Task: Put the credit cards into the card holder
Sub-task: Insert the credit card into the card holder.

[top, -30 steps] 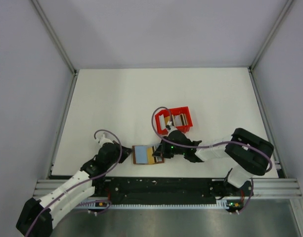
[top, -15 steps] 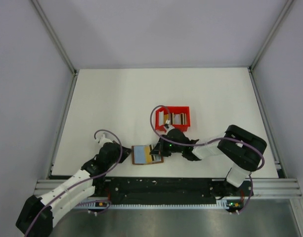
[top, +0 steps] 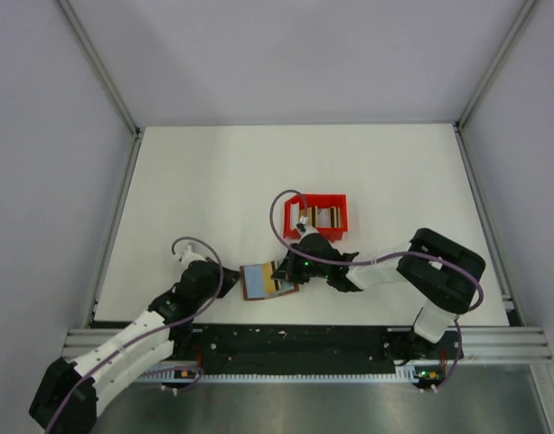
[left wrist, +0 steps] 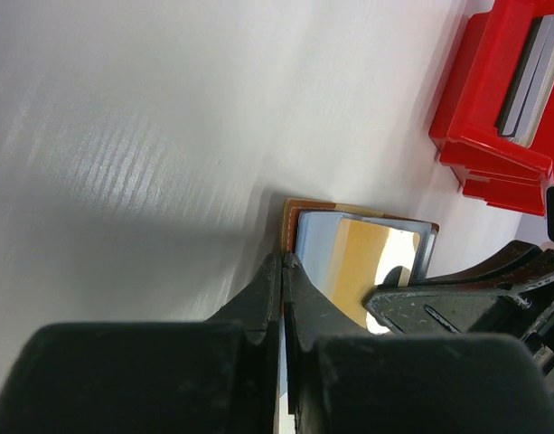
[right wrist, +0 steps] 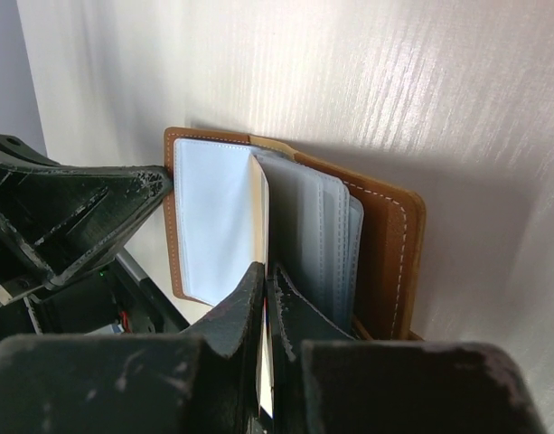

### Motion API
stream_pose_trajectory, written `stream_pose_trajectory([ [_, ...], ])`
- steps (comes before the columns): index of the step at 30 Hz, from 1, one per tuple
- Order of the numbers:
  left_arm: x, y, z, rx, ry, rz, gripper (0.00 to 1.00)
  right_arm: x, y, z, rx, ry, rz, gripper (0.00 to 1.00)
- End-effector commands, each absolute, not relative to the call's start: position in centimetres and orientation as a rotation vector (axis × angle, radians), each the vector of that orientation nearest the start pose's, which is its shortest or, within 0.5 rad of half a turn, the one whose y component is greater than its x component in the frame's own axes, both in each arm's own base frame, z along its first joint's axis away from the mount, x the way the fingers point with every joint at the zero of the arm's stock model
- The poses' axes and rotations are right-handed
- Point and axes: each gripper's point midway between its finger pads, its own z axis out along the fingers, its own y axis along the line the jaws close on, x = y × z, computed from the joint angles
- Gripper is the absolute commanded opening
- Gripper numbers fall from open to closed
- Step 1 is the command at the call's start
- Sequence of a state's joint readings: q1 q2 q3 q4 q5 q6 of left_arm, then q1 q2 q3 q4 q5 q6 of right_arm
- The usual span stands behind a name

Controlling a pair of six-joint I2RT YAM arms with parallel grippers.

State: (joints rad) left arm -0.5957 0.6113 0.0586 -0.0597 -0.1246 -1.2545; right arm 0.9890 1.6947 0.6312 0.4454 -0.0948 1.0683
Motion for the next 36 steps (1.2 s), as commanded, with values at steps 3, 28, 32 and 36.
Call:
stream_pose_trajectory([
  [3,16.7,-14.5,-1.0,-0.822,2.269,-0.855,0.0,17.5,37.3,0.7,0.01,2.556,1.027,0.0],
  [28,17.0,-14.3,-1.0,-0.829,2.255,-0.846,0.0,18.7,36.3,4.5,-0.196,2.507,0.78,0.4],
  [32,17.0,-14.3,-0.9,-0.827,2.253,-0.85,0.0,18.6,36.6,4.9,-0.249,2.512,0.77,0.42],
  [36,17.1,-14.5,-0.7,-0.825,2.249,-0.86,0.0,18.1,37.7,4.4,-0.284,2.537,0.824,0.42],
])
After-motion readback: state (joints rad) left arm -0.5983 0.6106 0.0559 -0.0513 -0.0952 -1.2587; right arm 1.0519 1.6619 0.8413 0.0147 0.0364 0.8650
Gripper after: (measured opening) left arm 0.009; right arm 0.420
